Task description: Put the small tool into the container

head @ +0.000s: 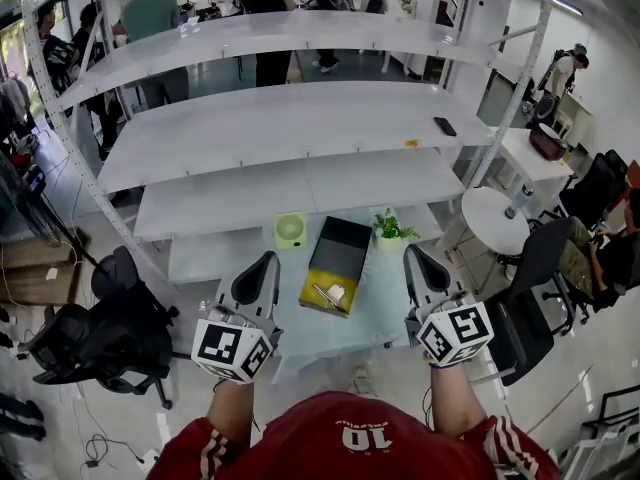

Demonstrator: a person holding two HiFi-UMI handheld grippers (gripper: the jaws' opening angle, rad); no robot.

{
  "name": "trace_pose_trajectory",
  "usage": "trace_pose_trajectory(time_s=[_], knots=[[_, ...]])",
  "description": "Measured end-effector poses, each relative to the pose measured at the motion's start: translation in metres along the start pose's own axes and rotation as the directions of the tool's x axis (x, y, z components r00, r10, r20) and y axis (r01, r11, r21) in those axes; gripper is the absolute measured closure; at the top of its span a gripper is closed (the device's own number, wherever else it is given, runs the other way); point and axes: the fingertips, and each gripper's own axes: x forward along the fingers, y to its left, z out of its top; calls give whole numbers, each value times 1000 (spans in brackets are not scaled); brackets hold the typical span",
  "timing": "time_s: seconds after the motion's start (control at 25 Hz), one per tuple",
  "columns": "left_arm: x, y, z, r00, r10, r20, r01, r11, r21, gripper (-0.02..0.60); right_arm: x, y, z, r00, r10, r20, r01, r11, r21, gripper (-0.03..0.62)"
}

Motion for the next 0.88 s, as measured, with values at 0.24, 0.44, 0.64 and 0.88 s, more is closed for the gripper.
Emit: trace_pose_trajectory(time_s=[0.24,0.44,0.64,0.88], knots=[[1,1,2,1000,6,4,-6,1000,-5,580,2,0,1,1000,-1,-2,1,1000,2,591],[2,2,1,1000,4,4,-4,1000,-5,580,3,-2,-2,1000,-9,-7,9,1000,7,591],[5,1,-2,1000,5,6,-5,1000,-21,580,2,-4,-6,999,-23,-24,23,1000,-3,592],[9,3,-9,1000,4,1,-4,999,-34,580,2,-7,-11,999,-34,-38,33,999,-12,591]])
